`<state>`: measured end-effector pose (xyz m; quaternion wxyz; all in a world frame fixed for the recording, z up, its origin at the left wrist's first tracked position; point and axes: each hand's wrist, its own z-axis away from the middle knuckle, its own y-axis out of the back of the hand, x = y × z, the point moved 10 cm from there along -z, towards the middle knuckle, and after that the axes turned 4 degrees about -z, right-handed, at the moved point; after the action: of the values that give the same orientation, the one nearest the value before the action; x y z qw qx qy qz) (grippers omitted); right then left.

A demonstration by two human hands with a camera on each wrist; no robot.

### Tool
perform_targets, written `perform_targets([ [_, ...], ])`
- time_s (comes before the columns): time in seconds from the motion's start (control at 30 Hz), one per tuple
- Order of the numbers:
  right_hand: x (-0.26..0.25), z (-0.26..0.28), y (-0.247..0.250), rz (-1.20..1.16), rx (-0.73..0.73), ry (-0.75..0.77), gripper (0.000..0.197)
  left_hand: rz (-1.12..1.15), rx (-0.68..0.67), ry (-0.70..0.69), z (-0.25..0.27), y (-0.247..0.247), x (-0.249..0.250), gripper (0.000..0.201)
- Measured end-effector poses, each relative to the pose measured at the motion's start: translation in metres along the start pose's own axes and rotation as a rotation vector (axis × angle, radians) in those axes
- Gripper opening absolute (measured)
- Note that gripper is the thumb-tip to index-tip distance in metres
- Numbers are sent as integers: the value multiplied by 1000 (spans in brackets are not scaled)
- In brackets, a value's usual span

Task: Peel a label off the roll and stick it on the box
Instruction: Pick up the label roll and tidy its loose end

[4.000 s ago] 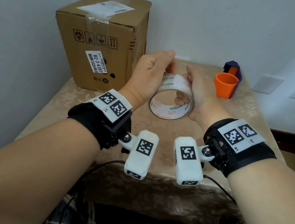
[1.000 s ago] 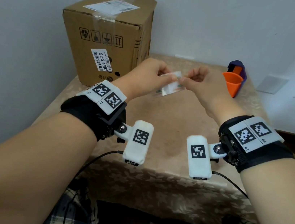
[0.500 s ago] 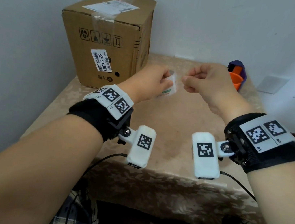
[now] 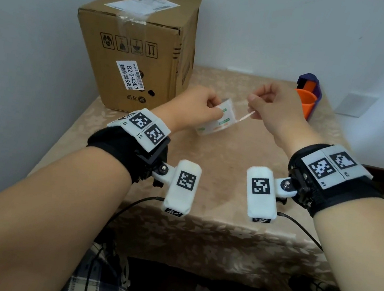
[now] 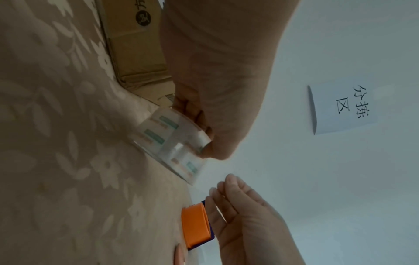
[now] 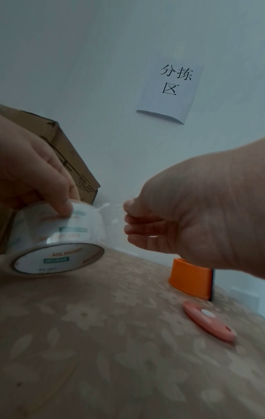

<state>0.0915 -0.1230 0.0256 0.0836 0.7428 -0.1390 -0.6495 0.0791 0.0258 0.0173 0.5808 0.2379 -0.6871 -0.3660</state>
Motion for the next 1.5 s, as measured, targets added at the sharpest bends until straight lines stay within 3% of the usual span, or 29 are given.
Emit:
perform_targets([
  [0.27, -34, 10, -1, 168, 27, 202, 10, -133, 99, -5, -8, 5, 10, 19],
  [0.43, -52, 19, 0, 66, -22, 259, 24, -113, 154, 65, -11, 12, -5, 15],
  [0.53, -50, 19, 6, 33, 9, 243, 16, -86, 149, 75, -12, 10, -11, 14],
  [0.7, -40, 13, 11, 67, -1, 254, 33, -42, 136, 56, -7, 9, -11, 18],
  [0.83, -44, 12, 3, 239, -31, 297, 11, 38, 124, 16, -6, 7, -4, 26],
  [1.13, -43, 17, 4, 389, -51, 344, 26, 147, 148, 42, -4, 8, -3, 4],
  [1.5, -31, 18, -5, 524, -97, 337, 34, 17, 107, 8, -2, 4, 7, 13],
])
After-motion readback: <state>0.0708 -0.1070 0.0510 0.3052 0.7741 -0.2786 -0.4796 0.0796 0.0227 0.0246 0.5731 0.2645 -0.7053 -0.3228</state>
